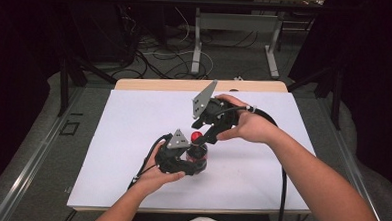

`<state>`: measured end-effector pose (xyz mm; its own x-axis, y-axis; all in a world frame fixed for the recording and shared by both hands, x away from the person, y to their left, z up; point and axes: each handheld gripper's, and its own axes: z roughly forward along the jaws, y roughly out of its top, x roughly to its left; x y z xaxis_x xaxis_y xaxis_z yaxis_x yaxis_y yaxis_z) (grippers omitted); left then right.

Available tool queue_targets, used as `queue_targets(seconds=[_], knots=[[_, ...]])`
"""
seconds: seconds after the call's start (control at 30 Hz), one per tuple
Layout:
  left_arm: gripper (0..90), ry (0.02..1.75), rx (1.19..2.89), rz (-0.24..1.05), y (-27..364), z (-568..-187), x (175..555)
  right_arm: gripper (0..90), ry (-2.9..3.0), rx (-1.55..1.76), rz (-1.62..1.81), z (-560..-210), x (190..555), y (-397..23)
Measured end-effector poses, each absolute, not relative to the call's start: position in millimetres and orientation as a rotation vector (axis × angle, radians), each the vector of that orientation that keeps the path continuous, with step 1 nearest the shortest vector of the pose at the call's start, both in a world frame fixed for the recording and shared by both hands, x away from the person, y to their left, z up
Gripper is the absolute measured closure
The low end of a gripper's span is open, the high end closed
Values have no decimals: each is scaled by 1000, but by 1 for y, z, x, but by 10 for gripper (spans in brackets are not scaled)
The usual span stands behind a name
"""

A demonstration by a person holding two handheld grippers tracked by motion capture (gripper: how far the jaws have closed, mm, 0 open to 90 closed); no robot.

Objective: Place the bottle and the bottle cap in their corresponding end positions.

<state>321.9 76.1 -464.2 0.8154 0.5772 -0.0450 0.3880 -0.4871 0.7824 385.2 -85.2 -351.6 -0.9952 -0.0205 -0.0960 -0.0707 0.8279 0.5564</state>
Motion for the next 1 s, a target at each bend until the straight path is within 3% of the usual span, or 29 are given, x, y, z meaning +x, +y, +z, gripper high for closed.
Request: queue_targets(seconds=[0.17, 0.3, 0.7, 0.83, 1.0], knots=[[304, 738, 2112, 323, 79, -463, 323, 415, 2874, 362, 1069, -356, 376, -94], [304, 760, 2109, 325, 80, -462, 324, 460, 2795, 479, 1162, -362, 368, -97], [304, 739, 2129, 324, 76, -463, 322, 520, 2807, 442, 1161, -370, 364, -86], [304, 739, 2123, 315, 75, -464, 322, 608, 2831, 370, 1102, -367, 369, -83], [304, 731, 2121, 305, 76, -463, 322, 613, 2922, 234, 1066, -363, 381, -81]])
